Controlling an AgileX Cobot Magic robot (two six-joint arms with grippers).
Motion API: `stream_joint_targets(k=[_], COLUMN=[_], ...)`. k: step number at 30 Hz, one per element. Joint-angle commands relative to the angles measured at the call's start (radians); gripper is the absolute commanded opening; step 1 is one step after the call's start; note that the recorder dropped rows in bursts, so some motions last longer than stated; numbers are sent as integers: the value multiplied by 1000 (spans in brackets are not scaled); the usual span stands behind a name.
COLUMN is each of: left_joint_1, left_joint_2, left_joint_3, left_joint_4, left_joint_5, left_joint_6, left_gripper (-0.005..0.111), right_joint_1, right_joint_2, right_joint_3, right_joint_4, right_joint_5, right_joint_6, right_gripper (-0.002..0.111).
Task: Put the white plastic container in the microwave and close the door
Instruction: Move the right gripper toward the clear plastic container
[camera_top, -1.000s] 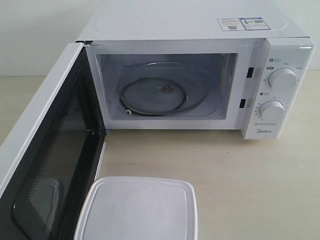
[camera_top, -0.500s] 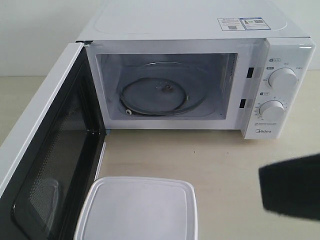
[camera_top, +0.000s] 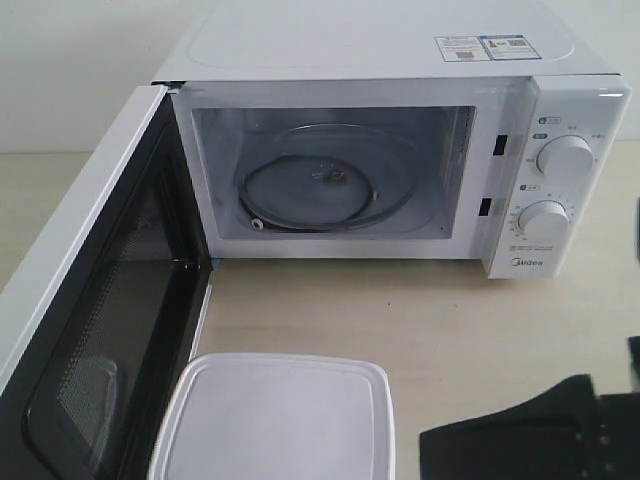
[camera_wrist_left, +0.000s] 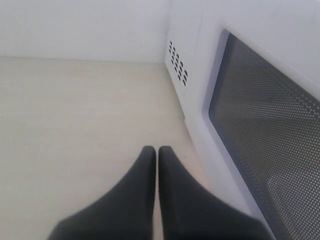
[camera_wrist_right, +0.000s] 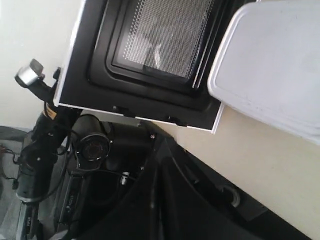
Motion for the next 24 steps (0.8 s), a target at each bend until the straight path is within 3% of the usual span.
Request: stream_joint_targets(k=[1,8,10,17,24], left_joint_1=[2,2,2,2,2], left_joint_2=[-3,-3,-3,-3,-3], left_joint_3=[4,4,4,4,4], left_joint_4=[-3,-3,-3,-3,-3], left_joint_5=[-3,-3,-3,-3,-3], left_joint_6=[-12,-12,-12,-12,-12], left_gripper=[4,4,4,4,4], right_joint_1=[149,531,599,630,630], right_joint_2=[157,437,474,489,491], right_joint_3=[2,2,2,4,4], right_joint_4=[74,152,152,148,141], right_joint_5=[-160,-461,-568,-659,-634], right_joint_6=[-74,-74,-72,-62,-44], right_gripper=[1,8,8,8,8])
